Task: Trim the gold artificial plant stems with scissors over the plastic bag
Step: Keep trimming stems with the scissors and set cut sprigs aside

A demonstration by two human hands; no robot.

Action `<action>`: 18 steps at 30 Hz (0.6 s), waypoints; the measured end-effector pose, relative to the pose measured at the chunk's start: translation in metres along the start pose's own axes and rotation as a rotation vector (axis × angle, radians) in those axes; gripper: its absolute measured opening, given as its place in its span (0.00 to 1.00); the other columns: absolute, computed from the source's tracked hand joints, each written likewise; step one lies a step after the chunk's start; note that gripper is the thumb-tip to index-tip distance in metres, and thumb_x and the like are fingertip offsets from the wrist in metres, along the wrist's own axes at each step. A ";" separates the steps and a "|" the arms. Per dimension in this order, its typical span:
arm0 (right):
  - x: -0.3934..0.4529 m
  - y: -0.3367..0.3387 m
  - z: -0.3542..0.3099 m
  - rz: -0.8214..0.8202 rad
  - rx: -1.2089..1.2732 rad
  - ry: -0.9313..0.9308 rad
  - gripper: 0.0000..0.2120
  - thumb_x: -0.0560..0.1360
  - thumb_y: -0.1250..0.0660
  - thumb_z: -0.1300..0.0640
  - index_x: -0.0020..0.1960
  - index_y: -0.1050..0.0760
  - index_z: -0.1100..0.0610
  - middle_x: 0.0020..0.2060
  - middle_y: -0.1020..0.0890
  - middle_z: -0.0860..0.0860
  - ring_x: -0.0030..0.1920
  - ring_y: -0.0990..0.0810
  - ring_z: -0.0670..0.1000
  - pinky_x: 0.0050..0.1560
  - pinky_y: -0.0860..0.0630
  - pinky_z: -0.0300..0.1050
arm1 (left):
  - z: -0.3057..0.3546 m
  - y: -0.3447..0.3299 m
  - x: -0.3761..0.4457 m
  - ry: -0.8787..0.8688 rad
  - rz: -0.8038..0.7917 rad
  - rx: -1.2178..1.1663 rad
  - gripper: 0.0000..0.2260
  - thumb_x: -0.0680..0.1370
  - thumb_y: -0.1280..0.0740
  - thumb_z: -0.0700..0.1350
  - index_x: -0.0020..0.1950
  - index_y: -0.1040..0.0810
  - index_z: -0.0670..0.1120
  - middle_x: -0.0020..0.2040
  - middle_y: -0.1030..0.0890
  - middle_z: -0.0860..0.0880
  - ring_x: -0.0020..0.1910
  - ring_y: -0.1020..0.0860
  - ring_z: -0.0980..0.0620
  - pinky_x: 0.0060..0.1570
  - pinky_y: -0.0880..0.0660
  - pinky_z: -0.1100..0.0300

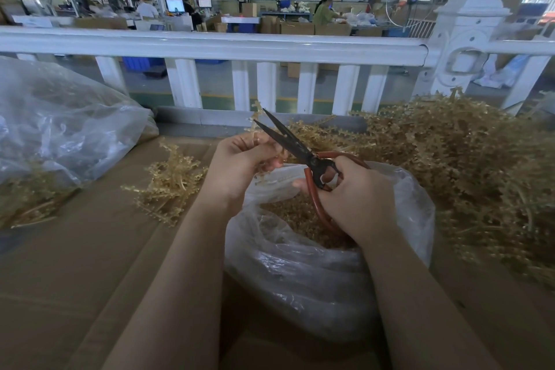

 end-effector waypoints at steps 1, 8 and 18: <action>0.000 0.000 0.000 -0.003 0.002 -0.002 0.30 0.68 0.36 0.26 0.36 0.25 0.54 0.28 0.24 0.45 0.30 0.24 0.47 0.31 0.24 0.44 | 0.000 0.000 0.000 0.002 -0.003 0.003 0.11 0.77 0.32 0.33 0.38 0.17 0.45 0.37 0.18 0.43 0.35 0.24 0.50 0.42 0.27 0.58; 0.000 -0.001 0.003 0.027 -0.013 0.002 0.30 0.69 0.32 0.28 0.32 0.29 0.56 0.25 0.27 0.45 0.27 0.27 0.48 0.27 0.33 0.38 | -0.003 -0.002 0.003 0.010 0.060 -0.099 0.06 0.77 0.31 0.35 0.53 0.20 0.36 0.40 0.17 0.45 0.37 0.20 0.50 0.47 0.24 0.56; 0.000 0.002 0.002 0.026 0.076 -0.007 0.30 0.67 0.40 0.23 0.40 0.25 0.52 0.30 0.25 0.40 0.32 0.26 0.40 0.32 0.28 0.38 | -0.001 -0.001 0.002 -0.029 0.093 -0.066 0.02 0.78 0.31 0.36 0.46 0.18 0.40 0.36 0.18 0.47 0.34 0.21 0.55 0.41 0.24 0.63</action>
Point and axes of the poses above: each hand's wrist, its own x-axis towards the middle knuckle, its own y-axis out of the back of the hand, z = x × y, the point moved 1 cm from there along x, towards the middle knuckle
